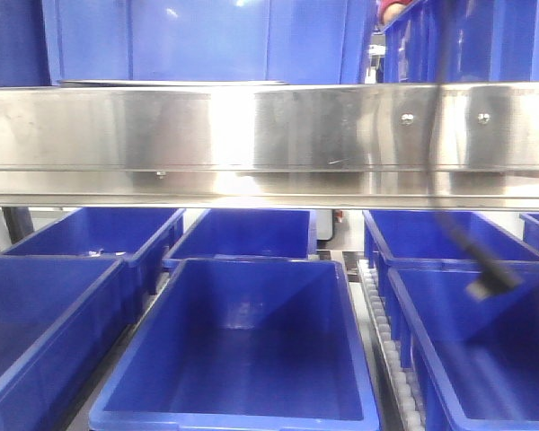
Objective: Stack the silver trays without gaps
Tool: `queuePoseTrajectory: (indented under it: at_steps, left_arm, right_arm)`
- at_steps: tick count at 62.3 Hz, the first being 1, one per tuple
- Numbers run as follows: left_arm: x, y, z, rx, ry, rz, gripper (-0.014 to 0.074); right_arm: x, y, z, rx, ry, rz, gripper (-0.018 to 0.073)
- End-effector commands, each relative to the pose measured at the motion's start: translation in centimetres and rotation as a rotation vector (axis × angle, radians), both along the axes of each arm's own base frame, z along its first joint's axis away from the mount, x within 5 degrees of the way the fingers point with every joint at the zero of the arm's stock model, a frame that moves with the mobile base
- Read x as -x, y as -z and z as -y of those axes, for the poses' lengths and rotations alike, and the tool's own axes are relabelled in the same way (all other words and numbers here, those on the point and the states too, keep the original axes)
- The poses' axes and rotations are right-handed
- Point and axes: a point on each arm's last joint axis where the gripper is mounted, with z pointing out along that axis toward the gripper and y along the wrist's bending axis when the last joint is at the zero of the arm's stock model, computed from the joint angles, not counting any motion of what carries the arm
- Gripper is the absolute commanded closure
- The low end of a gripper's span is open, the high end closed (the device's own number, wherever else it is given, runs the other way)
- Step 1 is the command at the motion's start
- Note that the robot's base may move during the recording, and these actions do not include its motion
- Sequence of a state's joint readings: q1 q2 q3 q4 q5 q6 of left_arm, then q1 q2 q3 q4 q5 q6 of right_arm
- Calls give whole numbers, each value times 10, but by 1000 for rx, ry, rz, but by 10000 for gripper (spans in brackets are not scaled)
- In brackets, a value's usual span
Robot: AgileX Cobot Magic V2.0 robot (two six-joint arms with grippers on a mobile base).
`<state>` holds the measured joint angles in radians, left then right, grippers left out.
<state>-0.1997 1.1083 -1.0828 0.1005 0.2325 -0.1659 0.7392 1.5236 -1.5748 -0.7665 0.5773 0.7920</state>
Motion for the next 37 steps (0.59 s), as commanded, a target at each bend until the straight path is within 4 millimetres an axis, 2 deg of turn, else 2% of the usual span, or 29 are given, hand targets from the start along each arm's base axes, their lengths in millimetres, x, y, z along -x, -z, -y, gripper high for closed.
queuePoseTrajectory:
  at_steps: [1, 11, 23, 28, 37]
  left_arm:
    - [28, 7, -4, 22, 17, 108, 592]
    - [69, 35, -11, 39, 30, 192, 592]
    - [79, 80, -13, 12, 30, 85, 592]
    - [87, 82, -14, 18, 32, 111, 592]
    - [111, 70, -19, 40, 34, 227, 592]
  right_arm:
    - [19, -6, 13, 2, -43, 56, 640]
    - [57, 0, 40, 18, -127, 143, 638]
    - [101, 15, 84, 51, -105, 161, 638]
    - [125, 14, 100, 7, -141, 220, 638]
    - [162, 18, 133, -50, -152, 296, 638]
